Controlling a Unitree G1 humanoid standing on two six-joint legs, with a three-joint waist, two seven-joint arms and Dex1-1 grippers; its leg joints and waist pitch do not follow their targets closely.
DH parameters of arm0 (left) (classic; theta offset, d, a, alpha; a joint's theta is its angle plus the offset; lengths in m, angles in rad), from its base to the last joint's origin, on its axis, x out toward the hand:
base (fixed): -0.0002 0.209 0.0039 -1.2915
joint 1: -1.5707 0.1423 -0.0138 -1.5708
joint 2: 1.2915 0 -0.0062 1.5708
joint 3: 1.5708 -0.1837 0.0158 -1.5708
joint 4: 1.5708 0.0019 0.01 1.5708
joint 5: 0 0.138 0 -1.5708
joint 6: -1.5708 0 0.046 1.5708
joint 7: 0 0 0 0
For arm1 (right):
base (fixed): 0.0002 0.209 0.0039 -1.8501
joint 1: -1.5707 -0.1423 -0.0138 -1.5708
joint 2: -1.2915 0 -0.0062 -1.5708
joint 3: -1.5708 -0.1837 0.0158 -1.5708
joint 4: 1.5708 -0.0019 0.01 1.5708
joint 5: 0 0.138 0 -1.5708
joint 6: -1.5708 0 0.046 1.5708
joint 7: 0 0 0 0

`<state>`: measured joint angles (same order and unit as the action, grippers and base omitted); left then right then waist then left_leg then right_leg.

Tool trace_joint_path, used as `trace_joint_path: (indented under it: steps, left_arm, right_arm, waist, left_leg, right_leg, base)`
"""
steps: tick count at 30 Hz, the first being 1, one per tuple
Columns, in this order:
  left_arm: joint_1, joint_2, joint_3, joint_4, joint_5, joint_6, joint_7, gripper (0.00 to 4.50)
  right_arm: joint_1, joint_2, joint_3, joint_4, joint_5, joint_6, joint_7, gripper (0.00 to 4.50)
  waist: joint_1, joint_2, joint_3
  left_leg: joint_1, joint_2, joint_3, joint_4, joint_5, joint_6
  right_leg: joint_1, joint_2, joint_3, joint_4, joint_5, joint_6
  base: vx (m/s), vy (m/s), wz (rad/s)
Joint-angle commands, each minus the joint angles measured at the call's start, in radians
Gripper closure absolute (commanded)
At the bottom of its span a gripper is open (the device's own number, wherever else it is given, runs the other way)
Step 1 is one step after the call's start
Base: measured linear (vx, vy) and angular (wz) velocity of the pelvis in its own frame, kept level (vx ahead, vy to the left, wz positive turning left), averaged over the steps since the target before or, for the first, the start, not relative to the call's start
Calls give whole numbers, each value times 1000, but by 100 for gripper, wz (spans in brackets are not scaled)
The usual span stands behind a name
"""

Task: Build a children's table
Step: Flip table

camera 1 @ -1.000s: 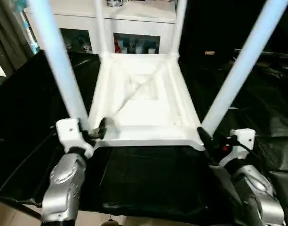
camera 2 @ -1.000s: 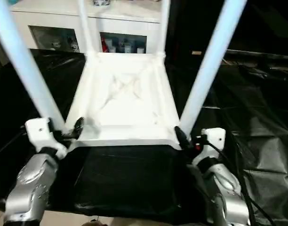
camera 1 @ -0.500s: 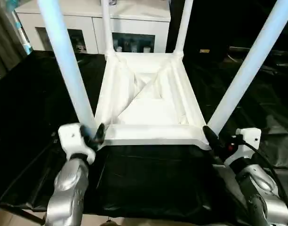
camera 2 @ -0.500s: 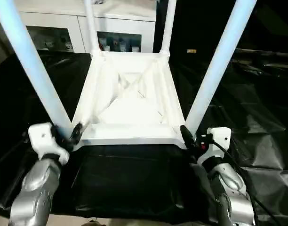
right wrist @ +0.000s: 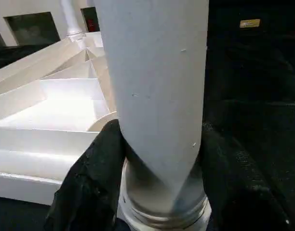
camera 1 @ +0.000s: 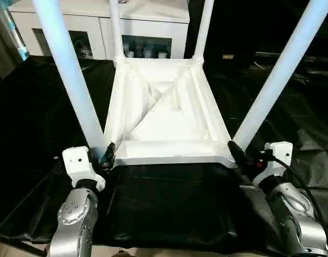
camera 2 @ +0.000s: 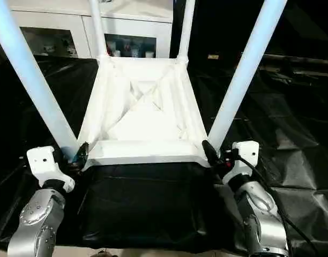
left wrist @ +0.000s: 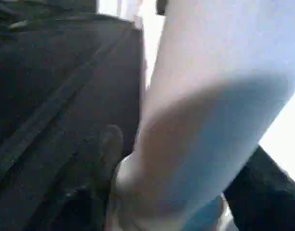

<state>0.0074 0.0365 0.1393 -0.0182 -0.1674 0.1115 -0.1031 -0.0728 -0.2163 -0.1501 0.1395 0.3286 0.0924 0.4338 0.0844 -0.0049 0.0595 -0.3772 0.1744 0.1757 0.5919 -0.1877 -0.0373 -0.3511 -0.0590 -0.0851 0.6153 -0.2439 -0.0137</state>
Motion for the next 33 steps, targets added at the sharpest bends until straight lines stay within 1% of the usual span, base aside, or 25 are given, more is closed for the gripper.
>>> trace_joint_path:
  steps: [1,2,7,11,12,13,14,15,17,19,20,21,22,23,24,25,26,27,28,29,30,31,32,33]
  left_arm:
    - [-14,1,8,-39,-27,-15,-8,160]
    - [-17,7,3,-38,-21,-19,-11,169]
    - [-29,37,-19,-34,2,-32,-36,178]
    - [-28,51,-24,-31,16,-24,-46,193]
    - [-28,51,-24,-31,16,-24,-46,194]
    - [-28,52,-25,-31,18,-24,-47,196]
    - [-27,52,-26,-31,18,-24,-47,197]
    - [-27,54,-29,-32,16,-24,-45,198]
    - [-27,56,-30,-33,14,-22,-45,199]
    - [-29,50,-29,-35,3,-14,-49,200]
    - [-29,50,-29,-35,3,-14,-49,200]
    - [-37,38,-19,-36,-16,-2,-46,200]
    - [-40,33,-15,-35,-22,2,-45,207]
    - [-40,32,-14,-35,-23,3,-45,213]
    - [-43,27,-8,-35,-32,8,-42,216]
    - [-48,21,1,-36,-46,17,-39,217]
    - [-49,19,4,-36,-50,20,-38,217]
    - [-54,14,14,-33,-65,27,-34,217]
    - [-58,8,23,-31,-79,32,-30,218]
    - [-63,1,35,-30,-98,41,-27,218]
    - [-66,-1,39,-29,-105,45,-26,218]
    - [-69,-4,43,-30,-116,48,-28,219]
    - [-72,-8,47,-30,-125,52,-28,219]
    - [-77,-17,54,-30,-143,59,-36,219]
  right_arm:
    - [-6,-11,-18,-16,3,-9,-7,254]
    - [-2,-10,-19,-18,4,-11,-7,254]
    - [5,-10,-24,-17,3,-15,-8,254]
    - [4,-11,-21,-15,-1,-18,-7,254]
    - [4,-11,-21,-15,-1,-18,-7,254]
    - [3,-11,-21,-14,-2,-18,-7,254]
    - [3,-11,-19,-15,-4,-15,-8,254]
    - [5,-14,-14,-18,-8,-9,-9,219]
    - [9,-15,-2,-23,2,-11,20,184]
    - [24,-16,15,-39,8,-23,54,164]
    - [24,-16,15,-39,8,-23,54,164]
    - [42,-14,10,-55,23,-30,72,149]
    - [48,-16,8,-60,27,-34,79,141]
    - [48,-16,8,-60,28,-35,80,131]
    - [59,-19,4,-67,39,-38,95,120]
    - [81,-27,-6,-82,59,-41,125,110]
    - [87,-30,-9,-85,65,-42,133,104]
    - [105,-37,-24,-90,80,-49,154,97]
    - [120,-44,-40,-91,90,-58,168,87]
    - [137,-51,-67,-93,111,-59,180,77]
    - [143,-53,-77,-93,119,-58,183,77]
    - [151,-61,-100,-90,123,-61,178,60]
    - [154,-65,-119,-88,132,-60,174,52]
    - [152,-68,-159,-87,166,-50,164,46]
  waist:
    - [-1,-1,-56]
    - [-1,2,-56]
    - [0,3,-57]
    - [0,4,-58]
    - [0,6,-59]
    - [0,4,-60]
    - [1,5,-60]
    - [1,6,-61]
    - [2,6,-62]
    - [2,6,-61]
    - [2,5,-61]
    - [3,5,-61]
    - [3,11,-62]
    - [3,8,-62]
    - [3,9,-62]
    - [3,9,-61]
    - [7,9,-60]
    - [7,14,-61]
    - [6,11,-60]
    - [7,10,-59]
    - [7,9,-59]
    - [8,12,-59]
    - [6,13,-58]
    - [5,15,-58]
  left_leg:
    - [14,74,-29,-67,-114,66]
    - [14,74,-29,-67,-115,65]
    - [16,74,-30,-67,-114,64]
    - [15,74,-30,-66,-106,64]
    - [15,74,-30,-65,-107,63]
    - [16,74,-30,-66,-107,64]
    - [15,74,-30,-65,-104,63]
    - [15,74,-30,-65,-103,63]
    - [16,75,-30,-64,-100,64]
    - [14,74,-30,-64,-103,68]
    - [14,74,-30,-64,-105,70]
    - [14,74,-30,-64,-104,71]
    - [16,76,-30,-64,-112,72]
    - [14,75,-31,-64,-115,74]
    - [14,75,-31,-64,-117,74]
    - [14,75,-30,-65,-122,74]
    - [16,76,-30,-64,-130,74]
    - [13,74,-31,-64,-131,76]
    - [13,75,-31,-65,-136,77]
    - [13,75,-30,-65,-150,77]
    - [11,74,-31,-65,-152,80]
    - [11,73,-31,-65,-150,81]
    - [11,72,-30,-64,-153,81]
    - [9,70,-30,-64,-156,79]
  right_leg:
    - [28,-99,66,-69,19,-175]
    - [28,-99,66,-69,27,-178]
    - [29,-99,66,-67,41,-180]
    - [30,-99,66,-64,62,-188]
    - [30,-99,66,-64,62,-187]
    - [31,-99,66,-64,62,-187]
    - [31,-99,66,-63,64,-189]
    - [31,-99,66,-62,69,-190]
    - [32,-100,65,-61,79,-193]
    - [33,-100,66,-61,84,-195]
    - [32,-101,66,-62,79,-194]
    - [33,-100,66,-62,78,-192]
    - [32,-101,66,-64,75,-190]
    - [33,-101,65,-63,75,-192]
    - [32,-99,64,-63,66,-194]
    - [33,-101,65,-64,60,-193]
    - [32,-102,66,-66,50,-190]
    - [34,-102,66,-66,45,-191]
    - [33,-102,65,-69,37,-189]
    - [33,-103,66,-71,21,-187]
    - [34,-104,65,-72,9,-189]
    - [33,-103,65,-72,1,-189]
    - [32,-102,64,-75,-18,-188]
    - [34,-102,63,-76,-40,-186]
  base:
    - [0,0,0]
    - [0,0,0]
    - [0,0,0]
    - [0,0,0]
    - [0,0,0]
    - [0,0,0]
    - [0,0,0]
    - [0,0,0]
    - [0,0,0]
    - [0,0,0]
    - [0,0,0]
    - [0,0,0]
    - [0,0,0]
    - [0,0,0]
    - [0,0,0]
    - [0,0,0]
    - [0,0,0]
    - [0,0,0]
    - [0,0,0]
    - [0,0,0]
    - [0,0,0]
    - [0,0,0]
    - [0,0,0]
    - [0,0,0]
